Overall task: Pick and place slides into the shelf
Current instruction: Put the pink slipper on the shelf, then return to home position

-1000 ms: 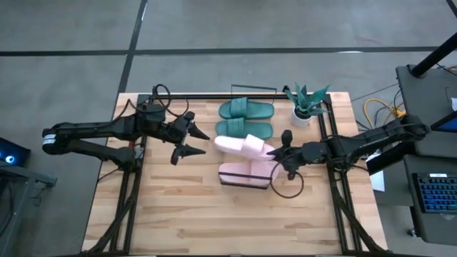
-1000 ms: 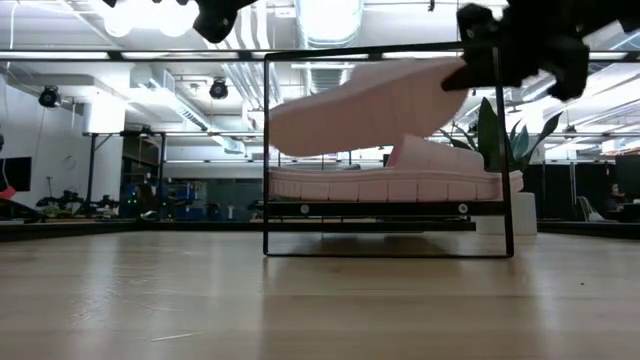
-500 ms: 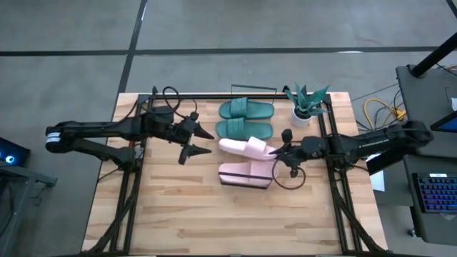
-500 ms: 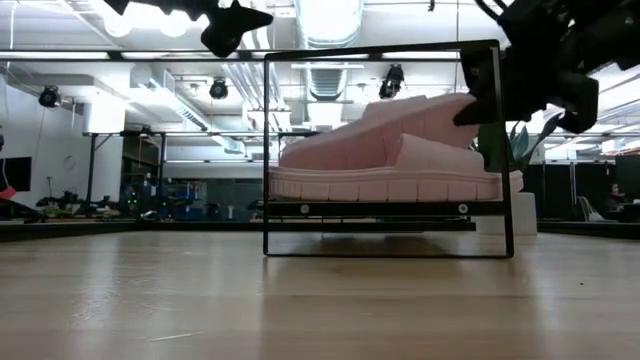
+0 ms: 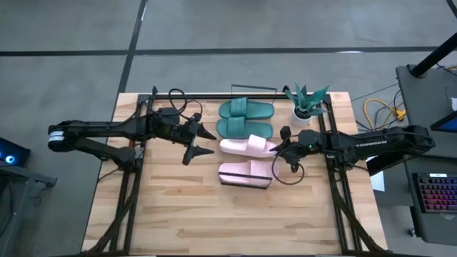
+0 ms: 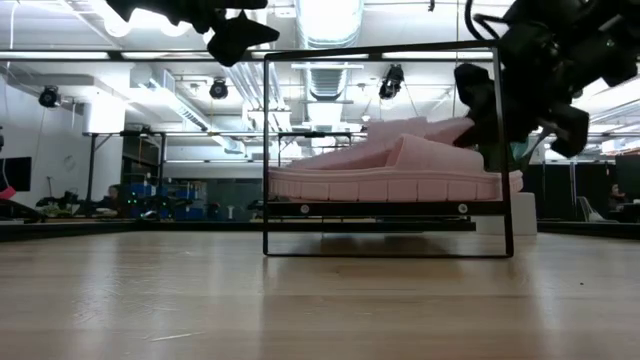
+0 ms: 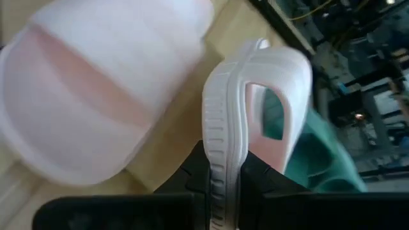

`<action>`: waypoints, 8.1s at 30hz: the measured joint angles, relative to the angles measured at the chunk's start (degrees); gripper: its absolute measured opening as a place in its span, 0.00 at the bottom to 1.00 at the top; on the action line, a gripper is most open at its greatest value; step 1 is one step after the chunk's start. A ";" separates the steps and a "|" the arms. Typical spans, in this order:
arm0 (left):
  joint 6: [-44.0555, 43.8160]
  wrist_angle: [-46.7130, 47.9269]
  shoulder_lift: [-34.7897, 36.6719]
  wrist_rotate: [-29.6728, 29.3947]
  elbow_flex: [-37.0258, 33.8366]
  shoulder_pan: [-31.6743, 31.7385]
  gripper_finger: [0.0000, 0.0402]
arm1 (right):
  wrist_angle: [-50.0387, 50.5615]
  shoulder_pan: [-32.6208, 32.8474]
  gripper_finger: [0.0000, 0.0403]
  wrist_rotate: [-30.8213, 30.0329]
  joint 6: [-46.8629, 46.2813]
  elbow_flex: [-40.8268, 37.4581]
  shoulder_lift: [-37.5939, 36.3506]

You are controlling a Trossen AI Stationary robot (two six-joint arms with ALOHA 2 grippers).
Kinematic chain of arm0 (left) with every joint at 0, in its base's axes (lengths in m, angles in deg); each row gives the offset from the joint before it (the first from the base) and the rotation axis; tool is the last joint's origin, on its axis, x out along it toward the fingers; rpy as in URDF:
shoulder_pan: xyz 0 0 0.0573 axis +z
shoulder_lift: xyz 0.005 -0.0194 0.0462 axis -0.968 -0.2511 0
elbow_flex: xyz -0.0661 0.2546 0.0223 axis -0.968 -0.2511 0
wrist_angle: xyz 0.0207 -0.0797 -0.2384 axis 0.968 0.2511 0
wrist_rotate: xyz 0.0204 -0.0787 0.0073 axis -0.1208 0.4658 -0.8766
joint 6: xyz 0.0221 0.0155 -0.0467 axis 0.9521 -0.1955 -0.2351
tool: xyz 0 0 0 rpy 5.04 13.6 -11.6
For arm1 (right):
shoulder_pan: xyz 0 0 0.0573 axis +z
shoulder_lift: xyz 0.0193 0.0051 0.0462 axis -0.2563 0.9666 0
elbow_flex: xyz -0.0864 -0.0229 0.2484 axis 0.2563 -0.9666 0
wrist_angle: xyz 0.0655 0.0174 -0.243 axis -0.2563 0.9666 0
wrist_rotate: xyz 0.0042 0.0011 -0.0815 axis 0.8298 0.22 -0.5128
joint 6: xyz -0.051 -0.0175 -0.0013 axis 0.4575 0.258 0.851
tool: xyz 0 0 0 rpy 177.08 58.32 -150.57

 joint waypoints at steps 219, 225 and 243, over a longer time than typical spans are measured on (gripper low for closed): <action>2.63 -4.38 57.48 -17.79 -47.56 -9.07 0.03 | -3.33 19.01 0.03 -10.79 -29.79 -20.48 -50.46; 2.63 -4.38 57.41 -17.79 -47.56 -9.09 0.03 | -3.31 19.01 0.03 -10.79 -29.79 -20.46 -50.46; 2.64 -4.38 57.31 -17.79 -47.56 -9.07 0.03 | -3.34 19.01 0.03 -10.79 -29.78 -20.46 -50.46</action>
